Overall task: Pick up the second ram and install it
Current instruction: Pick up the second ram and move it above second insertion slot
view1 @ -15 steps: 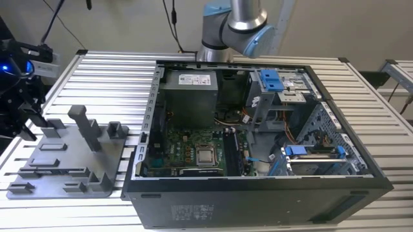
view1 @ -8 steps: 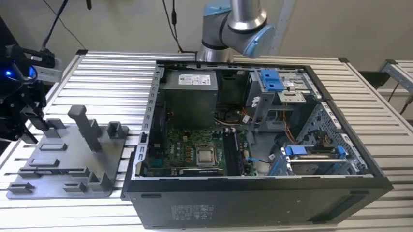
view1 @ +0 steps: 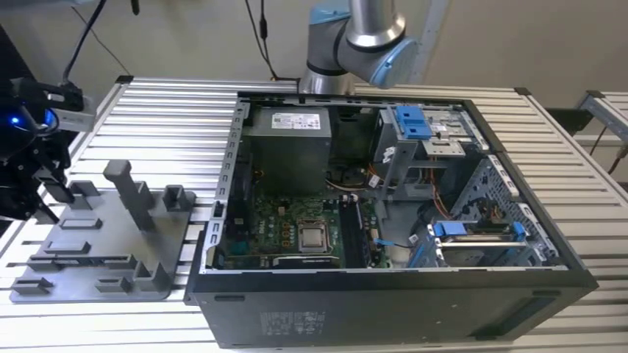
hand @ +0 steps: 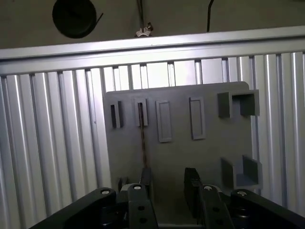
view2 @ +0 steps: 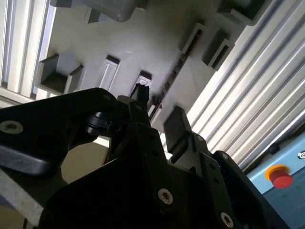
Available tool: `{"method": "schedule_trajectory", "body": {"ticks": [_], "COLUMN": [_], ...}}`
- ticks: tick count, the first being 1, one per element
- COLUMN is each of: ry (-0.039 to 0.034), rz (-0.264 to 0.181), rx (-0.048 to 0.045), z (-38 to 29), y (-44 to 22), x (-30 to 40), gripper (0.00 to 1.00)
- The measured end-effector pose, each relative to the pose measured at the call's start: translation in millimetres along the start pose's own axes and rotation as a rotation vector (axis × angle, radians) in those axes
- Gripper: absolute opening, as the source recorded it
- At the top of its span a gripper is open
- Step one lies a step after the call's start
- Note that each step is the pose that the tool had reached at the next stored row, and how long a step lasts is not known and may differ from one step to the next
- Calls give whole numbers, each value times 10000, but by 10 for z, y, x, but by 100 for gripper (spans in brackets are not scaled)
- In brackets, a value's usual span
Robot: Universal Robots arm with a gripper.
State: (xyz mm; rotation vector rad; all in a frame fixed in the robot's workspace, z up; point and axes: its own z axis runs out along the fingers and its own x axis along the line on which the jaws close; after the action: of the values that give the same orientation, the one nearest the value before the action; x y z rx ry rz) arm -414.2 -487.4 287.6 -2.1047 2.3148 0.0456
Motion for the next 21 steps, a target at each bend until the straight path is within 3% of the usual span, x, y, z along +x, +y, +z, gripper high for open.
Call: {"method": "schedule_trajectory", "body": {"ticks": [21], "ry": [-18], "rz": [-246], "rx": [6], "z": [334], "y": [-15], "x": [172], "gripper": [42]}}
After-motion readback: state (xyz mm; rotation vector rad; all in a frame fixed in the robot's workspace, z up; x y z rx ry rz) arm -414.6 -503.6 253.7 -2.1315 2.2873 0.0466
